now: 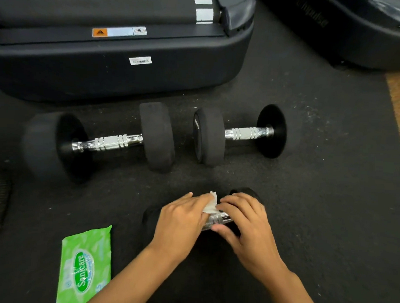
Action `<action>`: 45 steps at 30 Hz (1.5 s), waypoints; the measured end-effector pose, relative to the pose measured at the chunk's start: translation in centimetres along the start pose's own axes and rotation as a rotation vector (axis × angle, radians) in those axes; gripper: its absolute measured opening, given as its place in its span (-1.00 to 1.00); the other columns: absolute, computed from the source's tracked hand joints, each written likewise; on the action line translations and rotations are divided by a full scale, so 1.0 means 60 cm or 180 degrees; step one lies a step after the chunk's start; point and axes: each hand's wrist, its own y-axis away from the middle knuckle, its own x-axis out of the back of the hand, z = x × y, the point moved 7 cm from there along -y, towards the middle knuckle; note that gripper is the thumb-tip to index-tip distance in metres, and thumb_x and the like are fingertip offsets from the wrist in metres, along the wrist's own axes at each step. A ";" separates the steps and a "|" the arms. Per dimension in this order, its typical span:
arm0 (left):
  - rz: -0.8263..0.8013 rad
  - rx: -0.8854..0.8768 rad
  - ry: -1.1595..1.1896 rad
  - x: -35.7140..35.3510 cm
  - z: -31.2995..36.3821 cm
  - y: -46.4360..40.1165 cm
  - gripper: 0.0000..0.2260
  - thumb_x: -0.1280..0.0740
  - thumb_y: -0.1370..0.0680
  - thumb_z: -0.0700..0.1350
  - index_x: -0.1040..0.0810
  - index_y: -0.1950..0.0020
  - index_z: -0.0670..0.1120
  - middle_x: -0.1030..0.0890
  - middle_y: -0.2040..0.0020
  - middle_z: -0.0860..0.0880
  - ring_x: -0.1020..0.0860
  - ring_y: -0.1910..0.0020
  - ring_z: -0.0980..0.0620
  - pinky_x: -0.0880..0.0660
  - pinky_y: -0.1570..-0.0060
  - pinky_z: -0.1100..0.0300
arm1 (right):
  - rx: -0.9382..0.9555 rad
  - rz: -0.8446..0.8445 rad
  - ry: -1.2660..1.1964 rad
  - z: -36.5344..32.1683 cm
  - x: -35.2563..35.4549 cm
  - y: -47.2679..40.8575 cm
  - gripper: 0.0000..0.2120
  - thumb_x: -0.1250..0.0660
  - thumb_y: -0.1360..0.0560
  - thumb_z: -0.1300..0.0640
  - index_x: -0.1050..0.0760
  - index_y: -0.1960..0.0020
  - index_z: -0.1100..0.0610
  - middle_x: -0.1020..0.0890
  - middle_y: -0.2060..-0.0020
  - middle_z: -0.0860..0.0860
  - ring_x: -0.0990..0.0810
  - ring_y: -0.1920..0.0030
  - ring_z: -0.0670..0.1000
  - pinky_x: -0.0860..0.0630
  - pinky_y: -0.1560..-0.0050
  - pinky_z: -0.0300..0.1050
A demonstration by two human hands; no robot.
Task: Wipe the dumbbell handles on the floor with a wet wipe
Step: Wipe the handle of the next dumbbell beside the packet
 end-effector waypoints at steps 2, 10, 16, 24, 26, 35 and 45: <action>-0.0066 -0.0002 0.0001 0.016 0.008 0.003 -0.75 -0.24 -0.45 -0.04 -0.51 -0.07 -0.11 -0.66 0.20 0.00 -0.63 0.25 0.08 -0.56 0.06 0.18 | 0.0032 0.0067 0.0038 -0.015 -0.001 -0.008 -0.77 -0.25 -0.48 -0.05 -0.44 -0.10 0.00 -0.53 -0.06 -0.08 -0.40 -0.15 -0.09 -0.25 -0.16 -0.23; -0.0443 0.0417 -0.0436 0.045 -0.045 0.076 -0.25 -0.44 -0.28 0.25 -0.32 -0.37 -0.02 -0.39 -0.38 0.03 -0.29 -0.40 0.03 -0.11 -0.41 0.06 | -0.0061 -0.0205 -0.0302 -0.032 -0.033 0.002 -0.94 -0.24 -0.52 0.21 -0.38 0.04 0.10 -0.46 -0.15 0.01 -0.43 -0.17 -0.08 -0.37 -0.16 -0.31; -0.0834 0.0735 -0.0267 0.032 -0.088 0.145 -0.07 -0.56 -0.23 0.12 -0.18 -0.48 -0.03 -0.17 -0.49 0.11 -0.06 -0.47 0.16 0.00 -0.39 0.30 | -0.0265 -0.0589 0.0427 -0.026 -0.096 0.033 -0.48 -0.46 -0.31 0.38 -0.43 -0.22 0.15 -0.55 -0.19 0.04 -0.48 -0.25 0.01 -0.33 -0.30 -0.07; -0.0780 0.0720 -0.0078 0.018 -0.098 0.149 -0.05 -0.57 -0.23 0.05 -0.13 -0.48 -0.06 -0.16 -0.50 0.08 -0.08 -0.48 0.14 0.05 -0.39 0.39 | -0.0026 -0.0355 0.0235 -0.077 -0.133 -0.014 -0.68 -0.16 -0.39 0.18 -0.62 -0.01 0.14 -0.67 0.04 0.03 -0.62 -0.04 0.00 -0.38 -0.19 -0.17; -0.0769 0.0750 -0.0077 0.019 -0.097 0.149 -0.05 -0.57 -0.23 0.06 -0.13 -0.48 -0.04 -0.17 -0.49 0.08 -0.07 -0.48 0.16 0.07 -0.37 0.41 | 0.0264 -0.0397 0.0132 -0.084 -0.134 0.003 -0.65 -0.13 -0.42 0.18 -0.60 -0.08 0.17 -0.64 -0.05 0.05 -0.58 -0.13 0.01 -0.35 -0.26 -0.12; -0.0709 0.0792 0.0051 0.022 -0.100 0.146 -0.09 -0.56 -0.25 0.04 -0.17 -0.48 -0.10 -0.19 -0.49 0.07 -0.04 -0.47 0.20 0.08 -0.39 0.38 | 0.0430 -0.0503 0.0153 -0.086 -0.139 0.006 -0.62 -0.12 -0.42 0.20 -0.58 -0.14 0.18 -0.62 -0.11 0.06 -0.55 -0.18 0.02 -0.33 -0.29 -0.11; -0.0623 0.0800 0.0124 0.022 -0.099 0.146 -0.08 -0.58 -0.21 0.03 -0.21 -0.47 -0.09 -0.22 -0.47 0.07 -0.07 -0.47 0.20 0.05 -0.39 0.36 | 0.0676 -0.0460 0.0213 -0.075 -0.130 0.011 -0.64 -0.16 -0.44 0.23 -0.57 -0.17 0.19 -0.61 -0.14 0.08 -0.53 -0.20 0.04 -0.34 -0.28 -0.05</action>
